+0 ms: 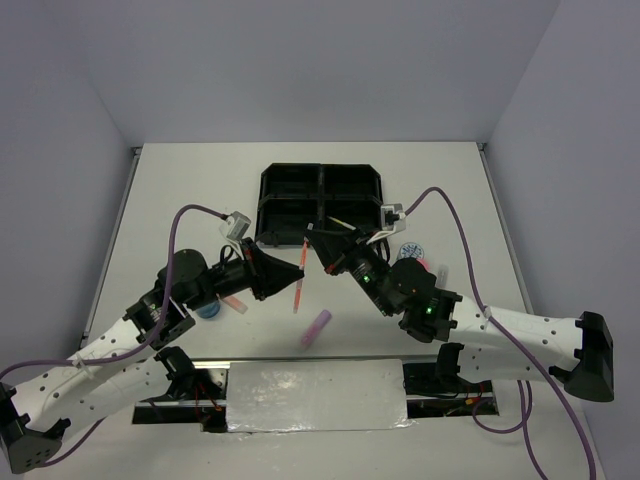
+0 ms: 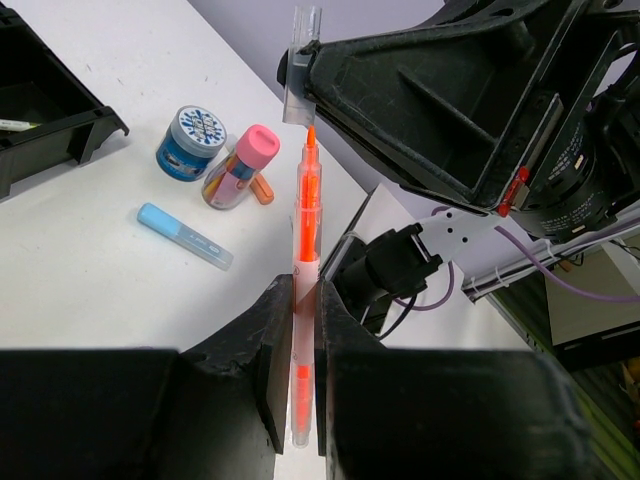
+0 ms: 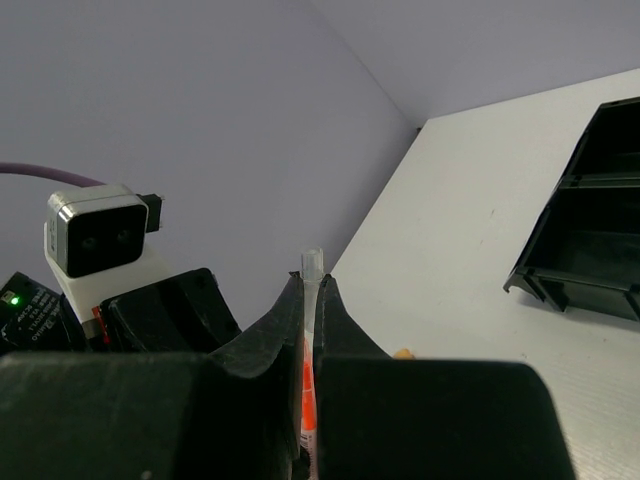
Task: Sort the stationery into containers
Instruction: Close the pen cap on the pen.
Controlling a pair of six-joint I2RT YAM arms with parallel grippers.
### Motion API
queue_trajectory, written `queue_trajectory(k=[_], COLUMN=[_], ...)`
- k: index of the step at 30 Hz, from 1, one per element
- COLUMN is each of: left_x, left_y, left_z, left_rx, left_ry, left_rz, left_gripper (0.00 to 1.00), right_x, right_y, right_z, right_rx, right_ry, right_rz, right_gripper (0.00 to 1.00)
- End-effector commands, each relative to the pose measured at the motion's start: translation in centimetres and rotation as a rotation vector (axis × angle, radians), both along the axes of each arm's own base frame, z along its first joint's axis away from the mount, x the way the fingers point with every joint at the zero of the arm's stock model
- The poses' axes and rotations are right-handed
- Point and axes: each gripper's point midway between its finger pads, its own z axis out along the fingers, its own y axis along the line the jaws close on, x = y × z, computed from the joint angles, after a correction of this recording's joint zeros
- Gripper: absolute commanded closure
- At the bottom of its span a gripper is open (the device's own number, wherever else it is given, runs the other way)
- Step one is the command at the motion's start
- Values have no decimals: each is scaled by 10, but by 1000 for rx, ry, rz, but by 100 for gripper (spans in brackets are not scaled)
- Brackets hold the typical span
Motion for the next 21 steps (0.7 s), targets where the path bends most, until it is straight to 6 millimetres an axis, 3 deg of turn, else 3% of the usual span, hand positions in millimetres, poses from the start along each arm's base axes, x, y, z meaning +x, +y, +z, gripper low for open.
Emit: queue_trajectory(k=[1, 13, 21], left_x=[0, 2, 1], left_y=[0, 0, -2], left_z=[18, 19, 17], left_rx=[-40, -30, -32], left_ry=[-51, -54, -50], left_rz=[3, 9, -3], left_gripper=[100, 100, 100], right_x=[-5, -9, 1], right_y=[-1, 4, -9], right_z=[11, 12, 18], right_rx=[40, 34, 18], right_ry=[-13, -17, -18], right_rz=[20, 52, -28], right_gripper=[100, 100, 100])
